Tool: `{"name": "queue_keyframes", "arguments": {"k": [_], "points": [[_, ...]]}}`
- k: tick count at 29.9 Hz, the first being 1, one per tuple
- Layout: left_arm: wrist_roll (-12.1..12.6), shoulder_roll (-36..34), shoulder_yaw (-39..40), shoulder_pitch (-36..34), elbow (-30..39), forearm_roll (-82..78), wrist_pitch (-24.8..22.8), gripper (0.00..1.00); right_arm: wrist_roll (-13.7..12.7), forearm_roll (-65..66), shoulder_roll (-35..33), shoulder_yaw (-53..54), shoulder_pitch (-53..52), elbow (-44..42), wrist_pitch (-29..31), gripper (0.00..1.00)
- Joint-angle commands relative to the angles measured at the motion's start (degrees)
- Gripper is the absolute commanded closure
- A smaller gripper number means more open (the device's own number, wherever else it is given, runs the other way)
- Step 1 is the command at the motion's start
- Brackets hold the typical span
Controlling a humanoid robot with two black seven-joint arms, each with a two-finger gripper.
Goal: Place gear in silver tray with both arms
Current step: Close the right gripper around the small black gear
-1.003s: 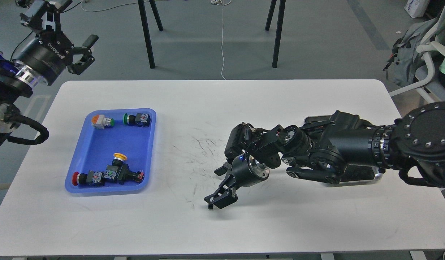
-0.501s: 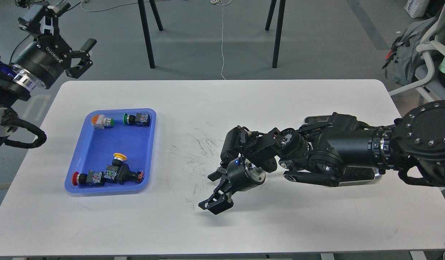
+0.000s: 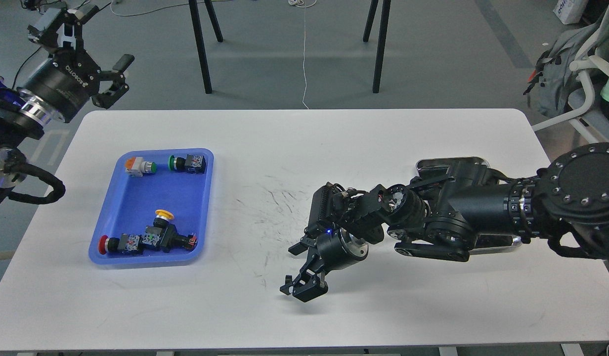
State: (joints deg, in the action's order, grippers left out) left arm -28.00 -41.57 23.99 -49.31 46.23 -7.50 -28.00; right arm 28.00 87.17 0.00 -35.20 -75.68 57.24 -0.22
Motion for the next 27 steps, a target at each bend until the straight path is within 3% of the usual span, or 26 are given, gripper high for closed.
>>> {"name": "queue_keyframes", "arguments": {"k": [1,18,27], "points": [[0.0,-0.1,0.0,-0.1,0.0,0.0,0.0,0.0,0.0,0.5,0.0,-0.7,0.6,0.0,-0.9,0.11],[0.0,-0.6,0.2,0.9,0.4,0.0,0.0,0.0,0.0,1.2,0.0,-2.2,3.8,-2.9,-8.5,0.17],[0.0,-1.7,0.2,1.1,0.5,0.0,0.0,0.0,0.0,2.7,0.0,-2.4,4.0,-3.4,-10.3,0.29]]}}
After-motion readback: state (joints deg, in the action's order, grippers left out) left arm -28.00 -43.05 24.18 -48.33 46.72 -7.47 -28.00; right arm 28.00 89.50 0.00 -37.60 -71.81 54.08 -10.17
